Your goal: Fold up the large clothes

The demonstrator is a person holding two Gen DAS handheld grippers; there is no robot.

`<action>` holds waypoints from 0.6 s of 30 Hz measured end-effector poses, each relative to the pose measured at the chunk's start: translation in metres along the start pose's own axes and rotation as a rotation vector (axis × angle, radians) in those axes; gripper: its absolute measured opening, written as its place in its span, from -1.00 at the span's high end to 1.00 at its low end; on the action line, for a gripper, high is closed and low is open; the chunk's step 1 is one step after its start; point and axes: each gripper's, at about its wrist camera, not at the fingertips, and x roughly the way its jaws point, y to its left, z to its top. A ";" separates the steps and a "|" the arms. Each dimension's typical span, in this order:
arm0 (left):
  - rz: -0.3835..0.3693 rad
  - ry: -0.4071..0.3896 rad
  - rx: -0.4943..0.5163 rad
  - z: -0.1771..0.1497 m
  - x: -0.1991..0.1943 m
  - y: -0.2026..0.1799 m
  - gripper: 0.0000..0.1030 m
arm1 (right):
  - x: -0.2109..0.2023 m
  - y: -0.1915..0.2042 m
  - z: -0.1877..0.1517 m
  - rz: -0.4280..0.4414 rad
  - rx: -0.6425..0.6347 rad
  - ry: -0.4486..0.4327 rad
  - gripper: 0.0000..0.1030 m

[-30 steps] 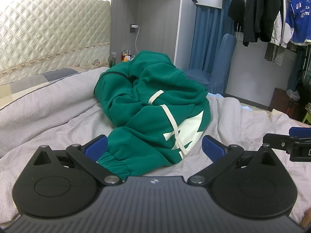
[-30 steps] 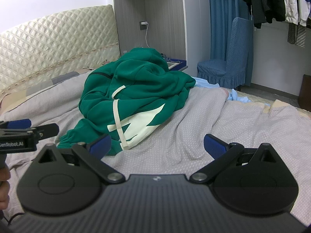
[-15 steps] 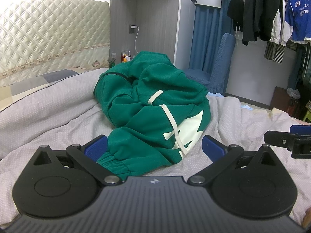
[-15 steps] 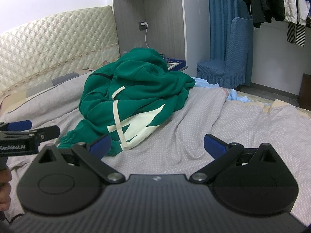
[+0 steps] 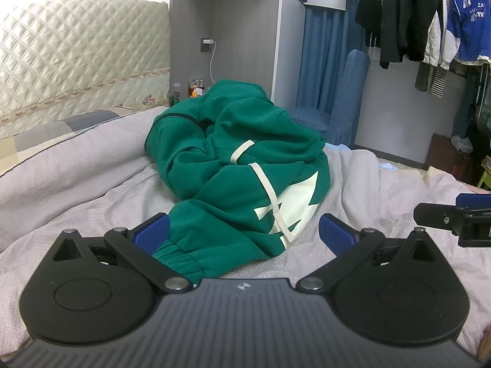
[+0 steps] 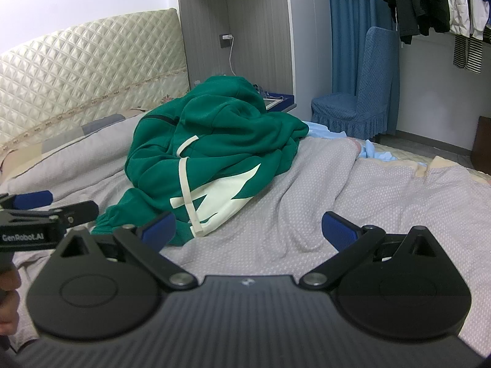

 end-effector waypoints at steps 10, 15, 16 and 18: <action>0.008 -0.007 0.001 -0.001 0.000 0.000 -1.00 | 0.001 0.003 -0.003 -0.006 -0.009 0.003 -1.00; 0.009 -0.007 -0.006 -0.001 0.001 0.001 -1.00 | 0.001 0.003 -0.004 -0.013 -0.013 0.006 -1.00; 0.009 -0.008 -0.006 -0.001 0.001 0.001 -1.00 | 0.002 0.003 -0.004 -0.010 -0.012 0.005 -1.00; 0.009 -0.008 -0.005 -0.002 0.001 0.001 -1.00 | 0.002 0.003 -0.004 -0.008 -0.011 0.003 -1.00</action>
